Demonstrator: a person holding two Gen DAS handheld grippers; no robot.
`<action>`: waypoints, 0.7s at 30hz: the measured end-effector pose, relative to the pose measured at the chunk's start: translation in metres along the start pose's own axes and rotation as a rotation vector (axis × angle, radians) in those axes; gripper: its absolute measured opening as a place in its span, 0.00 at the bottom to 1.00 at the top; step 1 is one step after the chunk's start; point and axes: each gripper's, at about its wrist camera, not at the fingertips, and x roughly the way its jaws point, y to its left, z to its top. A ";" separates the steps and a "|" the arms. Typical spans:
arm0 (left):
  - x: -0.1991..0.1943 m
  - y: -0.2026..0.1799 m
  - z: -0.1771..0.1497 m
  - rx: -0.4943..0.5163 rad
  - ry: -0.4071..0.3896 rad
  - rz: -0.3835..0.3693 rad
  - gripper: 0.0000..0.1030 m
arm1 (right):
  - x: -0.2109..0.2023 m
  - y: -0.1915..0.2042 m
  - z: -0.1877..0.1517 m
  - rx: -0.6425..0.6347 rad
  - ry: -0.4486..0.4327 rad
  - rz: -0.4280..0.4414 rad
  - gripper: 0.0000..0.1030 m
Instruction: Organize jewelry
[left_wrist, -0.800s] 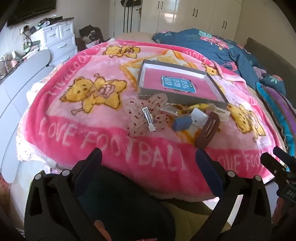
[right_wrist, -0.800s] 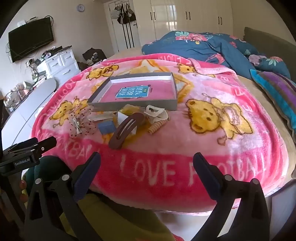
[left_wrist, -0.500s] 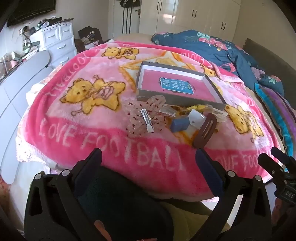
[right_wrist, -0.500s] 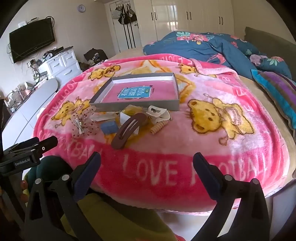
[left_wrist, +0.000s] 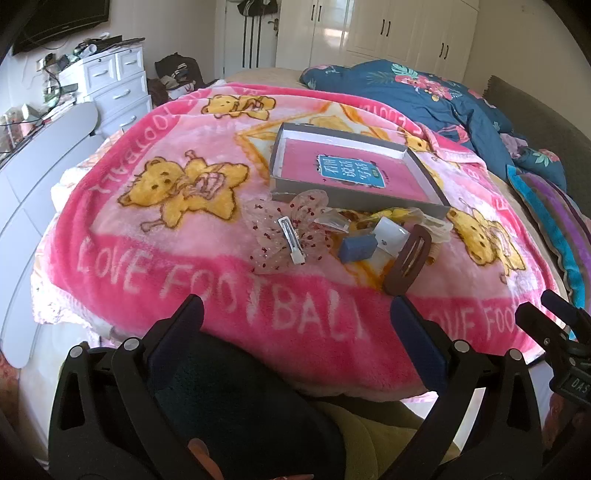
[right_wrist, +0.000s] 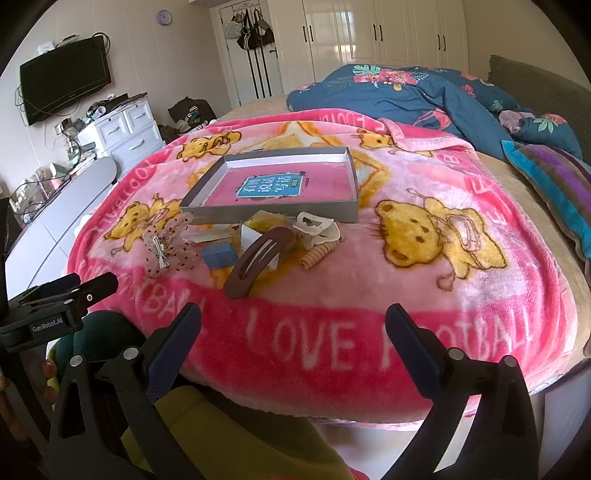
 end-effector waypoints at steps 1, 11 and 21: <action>-0.002 -0.001 0.000 0.001 0.000 0.001 0.92 | 0.000 0.000 0.000 0.001 0.002 0.001 0.96; -0.002 0.000 0.000 0.001 -0.002 -0.001 0.92 | 0.000 0.000 0.000 -0.001 -0.001 -0.001 0.96; -0.002 -0.004 0.001 0.002 -0.004 0.000 0.92 | -0.001 0.000 0.000 -0.001 -0.001 0.001 0.96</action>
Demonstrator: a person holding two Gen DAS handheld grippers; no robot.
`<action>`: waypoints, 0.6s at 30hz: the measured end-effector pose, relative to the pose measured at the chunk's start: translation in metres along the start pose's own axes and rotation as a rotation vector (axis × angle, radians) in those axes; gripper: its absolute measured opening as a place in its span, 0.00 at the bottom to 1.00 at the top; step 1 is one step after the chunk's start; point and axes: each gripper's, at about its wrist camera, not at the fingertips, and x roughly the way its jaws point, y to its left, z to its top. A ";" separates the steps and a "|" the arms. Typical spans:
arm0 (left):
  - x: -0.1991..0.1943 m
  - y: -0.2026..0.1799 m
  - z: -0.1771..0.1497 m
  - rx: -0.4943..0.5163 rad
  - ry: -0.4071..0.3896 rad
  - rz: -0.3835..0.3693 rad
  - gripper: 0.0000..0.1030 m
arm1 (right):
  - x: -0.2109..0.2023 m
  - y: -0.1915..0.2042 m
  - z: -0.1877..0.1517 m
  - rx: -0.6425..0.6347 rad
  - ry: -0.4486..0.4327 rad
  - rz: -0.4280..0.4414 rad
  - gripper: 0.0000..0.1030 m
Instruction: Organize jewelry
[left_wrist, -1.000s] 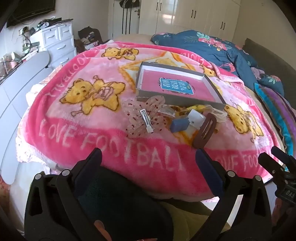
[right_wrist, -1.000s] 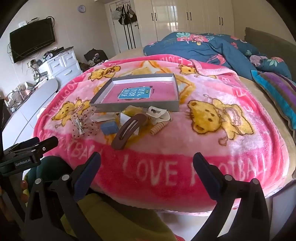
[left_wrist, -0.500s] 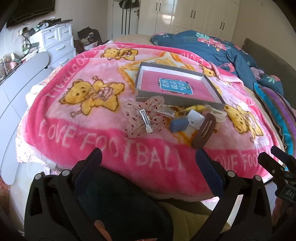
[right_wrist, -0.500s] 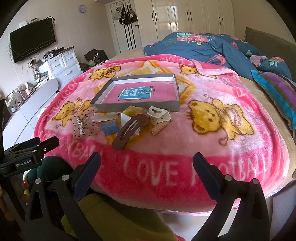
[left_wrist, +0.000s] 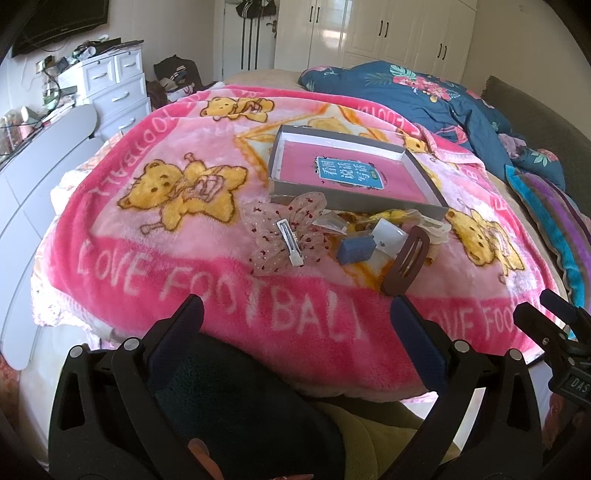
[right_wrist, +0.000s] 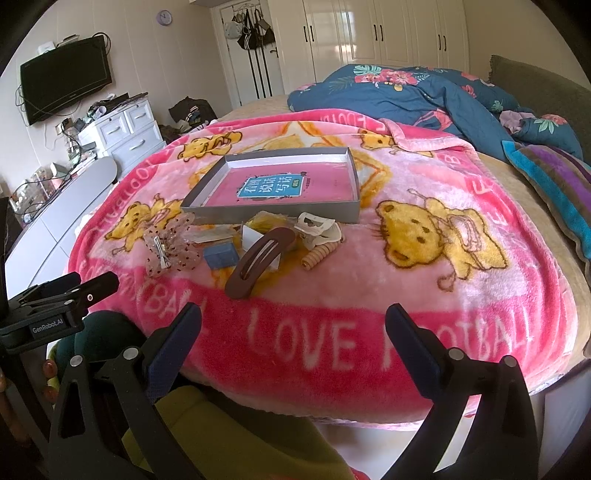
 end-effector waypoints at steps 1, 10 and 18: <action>0.000 -0.001 0.000 0.002 0.001 0.000 0.92 | 0.000 0.001 0.000 0.000 0.001 0.000 0.96; -0.002 -0.004 0.003 0.007 0.001 0.000 0.92 | 0.002 0.002 0.001 -0.001 0.000 0.000 0.96; -0.002 -0.004 0.004 0.008 0.001 -0.002 0.92 | -0.003 0.001 0.002 -0.002 0.001 0.002 0.96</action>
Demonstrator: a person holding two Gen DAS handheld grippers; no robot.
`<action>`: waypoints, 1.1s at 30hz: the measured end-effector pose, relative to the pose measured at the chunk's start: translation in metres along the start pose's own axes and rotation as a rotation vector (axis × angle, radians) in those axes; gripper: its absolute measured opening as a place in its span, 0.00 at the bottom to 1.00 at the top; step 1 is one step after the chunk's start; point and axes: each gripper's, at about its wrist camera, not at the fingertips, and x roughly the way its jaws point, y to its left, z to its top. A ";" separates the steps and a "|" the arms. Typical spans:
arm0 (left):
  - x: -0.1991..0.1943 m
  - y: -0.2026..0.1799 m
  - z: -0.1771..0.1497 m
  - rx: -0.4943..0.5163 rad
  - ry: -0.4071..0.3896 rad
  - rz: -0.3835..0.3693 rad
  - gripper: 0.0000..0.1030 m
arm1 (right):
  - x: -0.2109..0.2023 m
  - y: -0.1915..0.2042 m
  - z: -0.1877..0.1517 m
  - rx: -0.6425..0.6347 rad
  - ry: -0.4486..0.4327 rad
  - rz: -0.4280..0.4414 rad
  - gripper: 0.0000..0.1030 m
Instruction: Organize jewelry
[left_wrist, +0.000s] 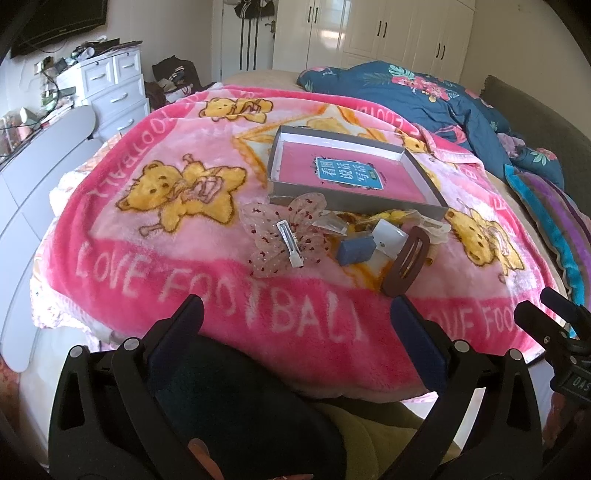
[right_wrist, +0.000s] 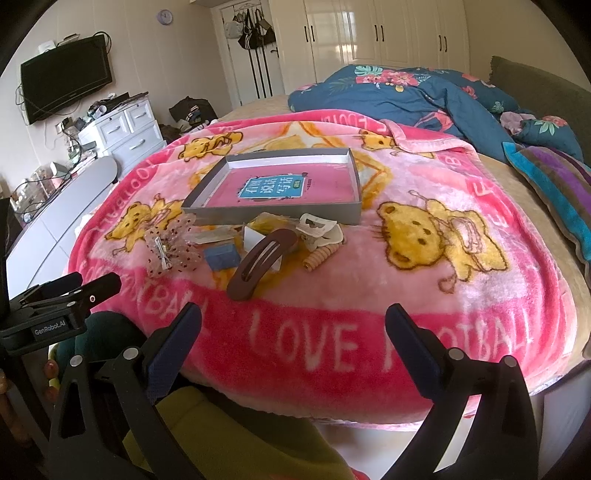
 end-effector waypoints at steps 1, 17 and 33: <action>0.000 0.000 0.000 0.001 -0.001 0.002 0.92 | 0.000 0.000 0.000 -0.001 0.002 0.001 0.96; 0.006 0.013 0.007 -0.030 0.006 0.013 0.92 | 0.015 0.008 0.007 -0.006 0.023 0.033 0.96; 0.038 0.063 0.024 -0.116 0.032 0.058 0.92 | 0.066 0.022 0.024 -0.003 0.078 0.088 0.96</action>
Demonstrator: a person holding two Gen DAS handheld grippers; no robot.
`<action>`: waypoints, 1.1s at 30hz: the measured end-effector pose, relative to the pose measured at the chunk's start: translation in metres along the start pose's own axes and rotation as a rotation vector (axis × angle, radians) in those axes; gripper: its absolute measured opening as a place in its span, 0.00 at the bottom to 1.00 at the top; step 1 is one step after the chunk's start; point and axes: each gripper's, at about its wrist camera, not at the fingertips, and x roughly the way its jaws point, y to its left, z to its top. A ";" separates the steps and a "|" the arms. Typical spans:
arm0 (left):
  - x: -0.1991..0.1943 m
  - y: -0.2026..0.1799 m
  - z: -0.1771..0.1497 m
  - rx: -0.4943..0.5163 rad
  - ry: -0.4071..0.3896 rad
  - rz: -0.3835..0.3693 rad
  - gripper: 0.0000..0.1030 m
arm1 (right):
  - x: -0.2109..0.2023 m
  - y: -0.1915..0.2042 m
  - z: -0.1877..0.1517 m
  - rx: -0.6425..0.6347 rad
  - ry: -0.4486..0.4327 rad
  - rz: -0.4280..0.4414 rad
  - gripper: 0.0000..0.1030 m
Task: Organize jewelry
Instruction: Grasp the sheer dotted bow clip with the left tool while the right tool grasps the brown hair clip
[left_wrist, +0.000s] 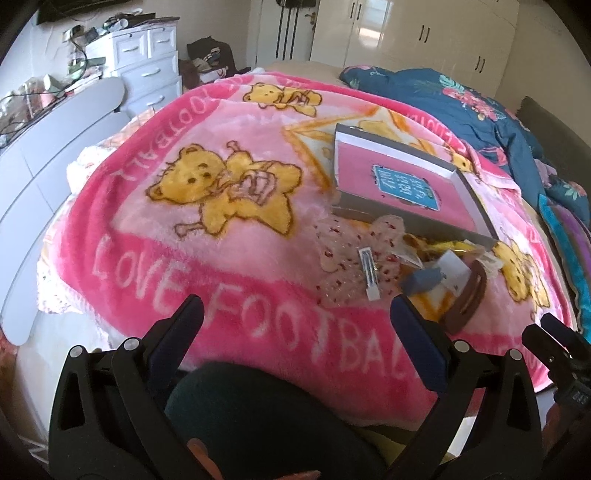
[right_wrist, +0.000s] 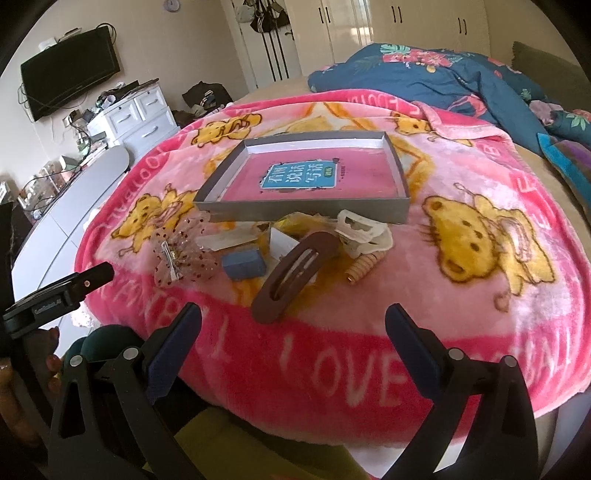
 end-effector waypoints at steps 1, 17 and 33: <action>0.005 0.000 0.003 0.003 0.008 -0.003 0.92 | 0.003 0.000 0.002 0.003 0.005 0.001 0.96; 0.075 -0.030 0.021 0.013 0.177 -0.112 0.92 | 0.074 -0.015 0.008 0.085 0.118 0.036 0.89; 0.084 -0.030 0.019 -0.013 0.196 -0.202 0.14 | 0.097 -0.025 0.016 0.161 0.130 0.118 0.10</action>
